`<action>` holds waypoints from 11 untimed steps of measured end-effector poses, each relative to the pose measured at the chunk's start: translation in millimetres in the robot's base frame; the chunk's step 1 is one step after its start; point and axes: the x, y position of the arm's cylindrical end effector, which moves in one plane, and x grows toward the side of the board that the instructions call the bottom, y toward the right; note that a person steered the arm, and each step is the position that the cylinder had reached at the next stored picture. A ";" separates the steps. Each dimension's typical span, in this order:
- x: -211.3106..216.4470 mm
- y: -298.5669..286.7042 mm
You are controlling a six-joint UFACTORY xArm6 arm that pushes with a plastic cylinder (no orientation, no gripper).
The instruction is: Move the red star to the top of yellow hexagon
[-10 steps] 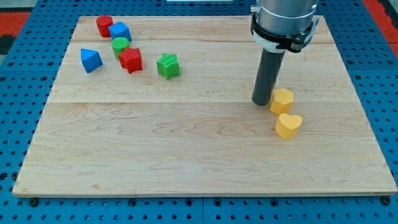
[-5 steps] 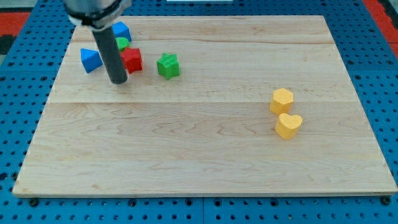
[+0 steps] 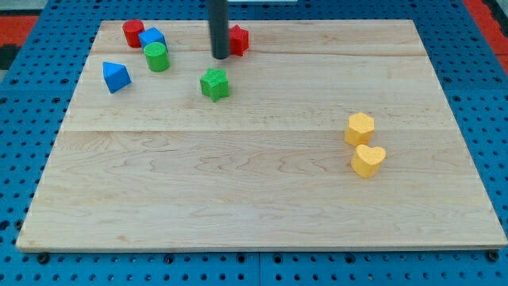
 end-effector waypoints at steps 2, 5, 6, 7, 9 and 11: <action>-35.5 23.8; -45.7 130.7; -7.2 174.1; 24.0 192.3; -10.2 164.7; 29.5 153.6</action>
